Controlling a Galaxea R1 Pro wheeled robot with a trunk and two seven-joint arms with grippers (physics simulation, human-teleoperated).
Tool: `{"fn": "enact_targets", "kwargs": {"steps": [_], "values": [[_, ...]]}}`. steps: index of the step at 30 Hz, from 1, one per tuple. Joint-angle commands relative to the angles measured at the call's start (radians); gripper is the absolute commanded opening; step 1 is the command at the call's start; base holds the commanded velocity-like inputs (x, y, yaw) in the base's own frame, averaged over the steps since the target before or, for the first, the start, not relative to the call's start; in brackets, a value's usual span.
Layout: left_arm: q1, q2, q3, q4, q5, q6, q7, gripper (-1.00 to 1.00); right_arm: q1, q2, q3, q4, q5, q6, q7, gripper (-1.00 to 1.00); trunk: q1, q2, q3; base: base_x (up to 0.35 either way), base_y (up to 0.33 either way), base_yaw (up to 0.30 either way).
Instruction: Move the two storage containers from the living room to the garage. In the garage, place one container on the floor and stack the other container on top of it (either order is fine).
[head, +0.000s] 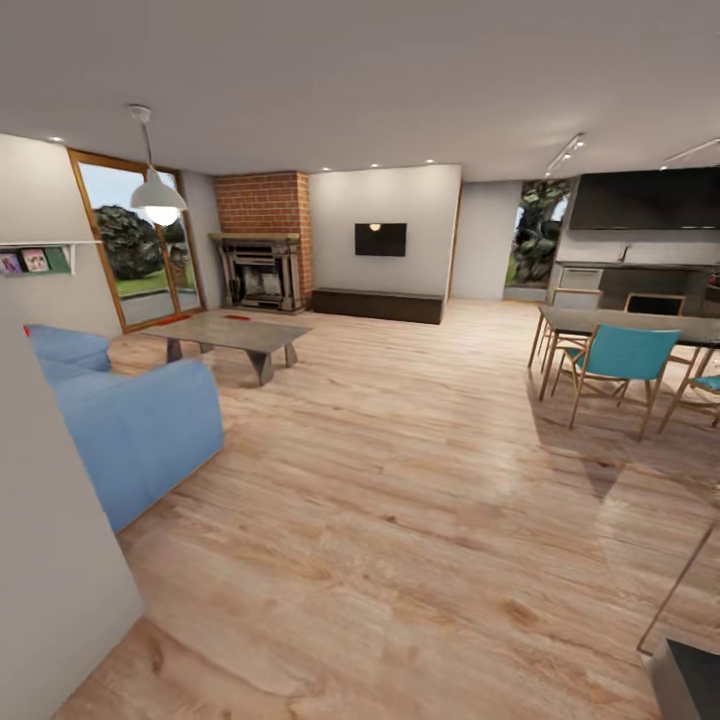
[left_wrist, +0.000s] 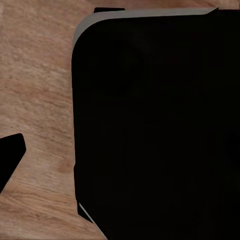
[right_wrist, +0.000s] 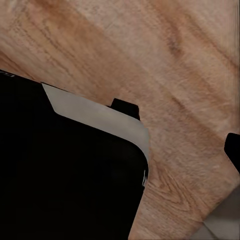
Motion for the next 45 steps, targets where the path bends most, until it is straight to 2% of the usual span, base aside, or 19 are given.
{"fn": "enact_targets", "kwargs": {"steps": [1,19,45], "values": [[0.000,0.000,0.001,0.000,0.002,-0.002,0.000,1.00,-0.001,0.001,0.008,0.002,-0.009,-0.004,-0.002,1.00,0.001,0.000,-0.001,0.322,0.000,-0.239],[0.000,0.000,0.001,0.000,0.002,-0.002,0.000,1.00,-0.001,0.000,0.008,0.002,-0.009,-0.004,-0.002,1.00,0.001,0.000,-0.001,0.322,0.000,-0.115],[0.000,0.000,0.001,0.000,0.002,-0.002,0.000,1.00,-0.001,-0.002,0.012,0.002,-0.005,-0.005,-0.002,1.00,0.001,0.000,-0.001,0.322,0.000,-0.003]]}}
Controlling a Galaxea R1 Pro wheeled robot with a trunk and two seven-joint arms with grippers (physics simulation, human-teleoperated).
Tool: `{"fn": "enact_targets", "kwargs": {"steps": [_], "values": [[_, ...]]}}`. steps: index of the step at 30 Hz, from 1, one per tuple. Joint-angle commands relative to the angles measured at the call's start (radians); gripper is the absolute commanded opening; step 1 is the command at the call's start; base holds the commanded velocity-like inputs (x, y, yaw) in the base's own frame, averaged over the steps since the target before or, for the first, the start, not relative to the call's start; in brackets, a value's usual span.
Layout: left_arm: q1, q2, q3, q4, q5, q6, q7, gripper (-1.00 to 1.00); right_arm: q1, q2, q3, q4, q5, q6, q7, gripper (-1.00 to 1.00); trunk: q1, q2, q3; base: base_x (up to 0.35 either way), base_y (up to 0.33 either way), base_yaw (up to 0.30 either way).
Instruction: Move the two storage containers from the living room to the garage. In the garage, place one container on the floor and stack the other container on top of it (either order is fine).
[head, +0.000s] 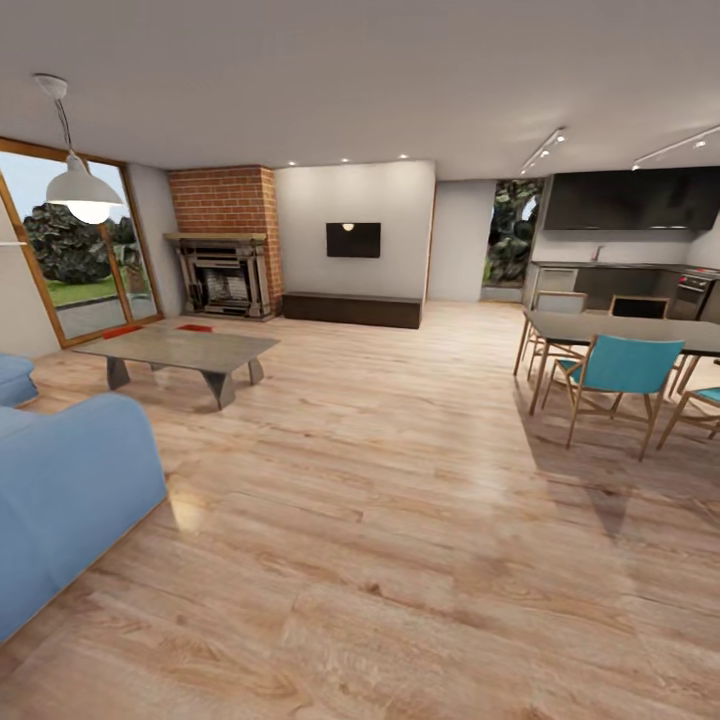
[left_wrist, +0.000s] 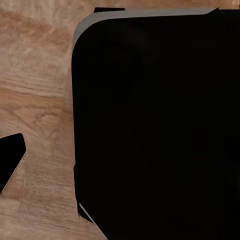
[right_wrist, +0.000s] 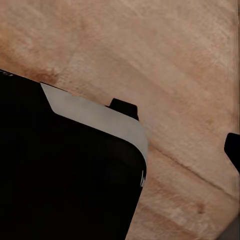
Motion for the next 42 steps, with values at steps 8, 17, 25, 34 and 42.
{"fn": "enact_targets", "kwargs": {"steps": [8,17,25,34,42], "values": [[0.000,0.000,0.001,0.000,0.003,-0.002,0.001,1.00,-0.001,0.000,0.005,0.002,-0.009,-0.026,-0.002,1.00,0.001,0.000,-0.001,0.322,0.000,0.000],[0.000,0.000,0.002,-0.001,0.003,-0.002,0.001,1.00,-0.001,-0.002,0.003,0.002,-0.011,-0.039,-0.002,1.00,0.001,0.000,-0.001,0.322,0.000,0.000],[0.000,0.000,-0.001,0.000,0.003,-0.002,0.000,1.00,-0.001,-0.004,0.005,0.002,-0.011,-0.039,-0.002,1.00,0.001,0.000,-0.001,0.322,0.000,0.000],[0.000,0.000,0.001,-0.001,0.003,-0.002,0.000,1.00,-0.001,-0.004,0.005,0.002,-0.009,-0.037,-0.002,1.00,0.001,0.000,-0.001,0.322,0.000,-0.003],[0.000,0.000,0.000,0.000,0.003,-0.002,0.000,1.00,-0.001,-0.003,0.005,0.002,-0.014,-0.037,-0.002,1.00,0.001,0.000,-0.001,0.322,0.000,-0.195]]}}
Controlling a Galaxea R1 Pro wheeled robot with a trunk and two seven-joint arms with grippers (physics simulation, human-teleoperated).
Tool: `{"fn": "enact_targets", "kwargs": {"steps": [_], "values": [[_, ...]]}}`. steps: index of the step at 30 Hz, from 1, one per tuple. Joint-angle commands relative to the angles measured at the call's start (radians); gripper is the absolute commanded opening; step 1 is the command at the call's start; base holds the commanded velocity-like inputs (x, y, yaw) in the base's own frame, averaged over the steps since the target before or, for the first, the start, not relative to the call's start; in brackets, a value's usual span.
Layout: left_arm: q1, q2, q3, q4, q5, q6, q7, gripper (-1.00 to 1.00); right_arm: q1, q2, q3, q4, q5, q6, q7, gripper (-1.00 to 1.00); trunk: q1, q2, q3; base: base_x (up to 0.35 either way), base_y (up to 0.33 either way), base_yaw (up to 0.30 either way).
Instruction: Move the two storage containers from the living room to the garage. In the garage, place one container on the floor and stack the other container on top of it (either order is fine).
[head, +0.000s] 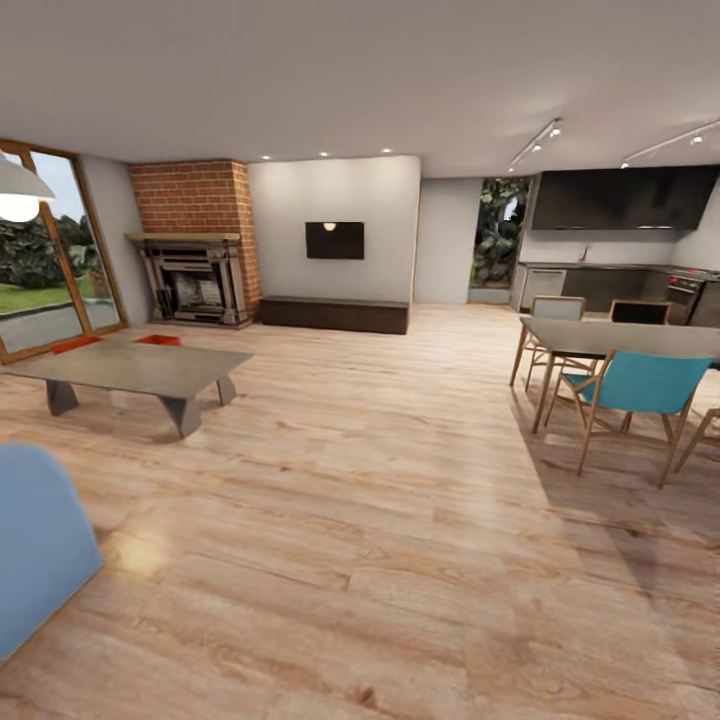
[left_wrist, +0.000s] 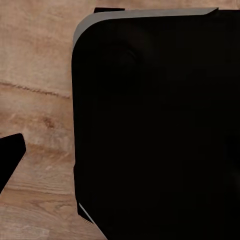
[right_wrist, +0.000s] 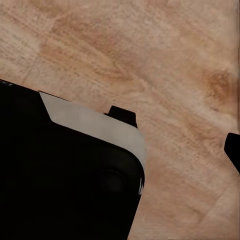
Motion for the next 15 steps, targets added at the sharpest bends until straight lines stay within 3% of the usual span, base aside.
{"fn": "enact_targets", "kwargs": {"steps": [1,5,15], "values": [[0.000,0.000,0.001,0.000,0.002,-0.002,0.000,1.00,-0.001,0.000,0.008,0.002,-0.009,-0.004,-0.002,1.00,0.001,0.000,-0.001,0.322,0.000,-0.216],[0.000,0.000,0.000,0.000,0.002,-0.002,0.000,1.00,-0.001,0.000,0.008,0.002,-0.009,-0.004,-0.002,1.00,0.001,0.000,-0.001,0.322,0.000,-0.153],[0.000,0.000,0.001,0.000,0.002,-0.002,0.000,1.00,-0.001,0.002,0.010,0.002,0.001,-0.004,-0.002,1.00,0.001,0.000,-0.001,0.322,0.000,-0.009]]}}
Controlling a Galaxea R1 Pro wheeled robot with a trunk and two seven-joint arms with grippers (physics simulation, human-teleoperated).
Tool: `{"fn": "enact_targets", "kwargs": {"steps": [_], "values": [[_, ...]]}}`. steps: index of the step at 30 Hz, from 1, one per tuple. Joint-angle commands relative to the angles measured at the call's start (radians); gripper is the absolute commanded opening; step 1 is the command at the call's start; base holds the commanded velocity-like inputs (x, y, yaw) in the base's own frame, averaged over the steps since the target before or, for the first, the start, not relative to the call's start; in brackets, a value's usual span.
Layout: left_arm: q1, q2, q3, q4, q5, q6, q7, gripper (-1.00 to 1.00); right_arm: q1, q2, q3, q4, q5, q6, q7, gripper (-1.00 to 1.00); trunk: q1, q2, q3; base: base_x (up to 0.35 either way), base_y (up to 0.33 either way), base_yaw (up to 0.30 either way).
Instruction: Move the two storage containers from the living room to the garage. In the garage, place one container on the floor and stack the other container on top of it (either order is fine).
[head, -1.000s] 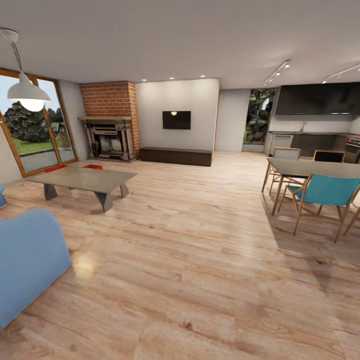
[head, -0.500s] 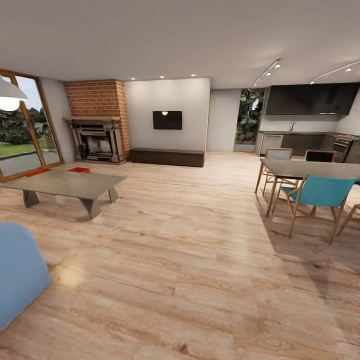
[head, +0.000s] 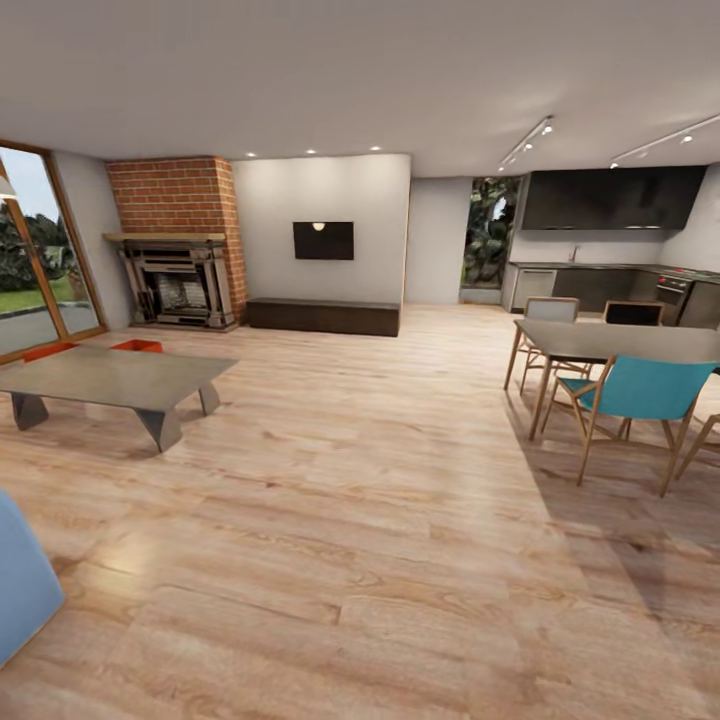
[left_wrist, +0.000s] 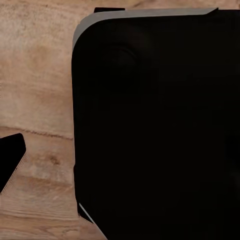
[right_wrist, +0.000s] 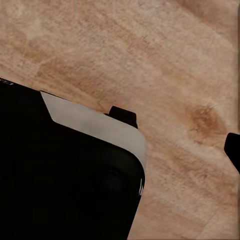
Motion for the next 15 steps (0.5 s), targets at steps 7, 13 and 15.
{"fn": "enact_targets", "kwargs": {"steps": [7,13,15], "values": [[0.000,0.000,0.002,0.000,0.002,-0.002,0.002,1.00,-0.001,0.002,0.009,0.002,-0.007,-0.001,-0.002,1.00,0.001,0.000,-0.001,0.322,0.000,0.000],[0.000,0.000,0.003,0.000,0.002,-0.002,0.002,1.00,-0.001,0.002,0.009,0.002,-0.007,0.000,-0.002,1.00,0.001,0.000,-0.001,0.322,0.000,0.000],[0.000,0.000,0.002,0.000,0.002,-0.002,0.002,1.00,-0.001,0.002,0.009,0.002,-0.007,0.000,-0.002,1.00,0.001,0.000,-0.001,0.322,0.000,0.000]]}}
